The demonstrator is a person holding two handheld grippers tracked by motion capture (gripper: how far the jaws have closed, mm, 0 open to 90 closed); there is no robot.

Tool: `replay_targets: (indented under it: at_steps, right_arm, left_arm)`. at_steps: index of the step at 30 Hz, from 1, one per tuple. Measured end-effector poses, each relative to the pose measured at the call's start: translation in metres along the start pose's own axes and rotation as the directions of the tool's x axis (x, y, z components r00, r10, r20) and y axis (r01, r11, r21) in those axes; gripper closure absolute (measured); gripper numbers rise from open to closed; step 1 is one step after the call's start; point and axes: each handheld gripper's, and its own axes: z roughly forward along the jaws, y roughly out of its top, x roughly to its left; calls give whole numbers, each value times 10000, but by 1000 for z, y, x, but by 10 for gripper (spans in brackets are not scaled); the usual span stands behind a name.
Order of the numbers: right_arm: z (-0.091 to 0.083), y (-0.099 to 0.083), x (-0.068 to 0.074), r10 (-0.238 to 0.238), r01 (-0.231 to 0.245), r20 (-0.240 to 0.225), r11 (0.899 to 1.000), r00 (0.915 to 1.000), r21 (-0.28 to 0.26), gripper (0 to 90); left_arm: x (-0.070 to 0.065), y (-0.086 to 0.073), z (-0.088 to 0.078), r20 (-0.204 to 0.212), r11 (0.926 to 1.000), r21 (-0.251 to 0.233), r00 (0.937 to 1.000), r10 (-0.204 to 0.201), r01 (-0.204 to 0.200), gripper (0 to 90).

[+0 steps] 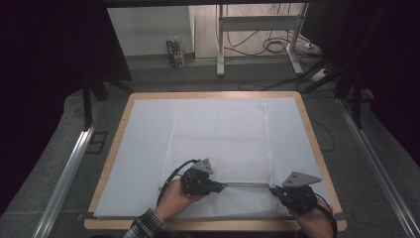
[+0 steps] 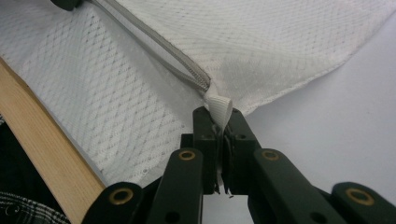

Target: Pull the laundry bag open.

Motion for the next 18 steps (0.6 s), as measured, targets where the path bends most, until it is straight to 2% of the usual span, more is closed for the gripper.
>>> replay_targets:
  at_steps: [5, 11, 18]
  right_arm:
    - [0, 0, 0, -23, 23, 7, 10000, 10000, 11, 845]
    - [1, 0, 1, -58, 58, -9, 10000, 10000, 20, 845]
    - [0, 0, -1, 0, 0, 26, 10000, 10000, 9, 845]
  left_arm:
    - [2, -5, -5, -122, 10000, -11, 9999, -77, 76, 867]
    - [3, -8, -8, -29, 9999, -57, 9999, -137, 137, 867]
    - [8, -16, -16, -219, 9994, -80, 9992, -344, 343, 866]
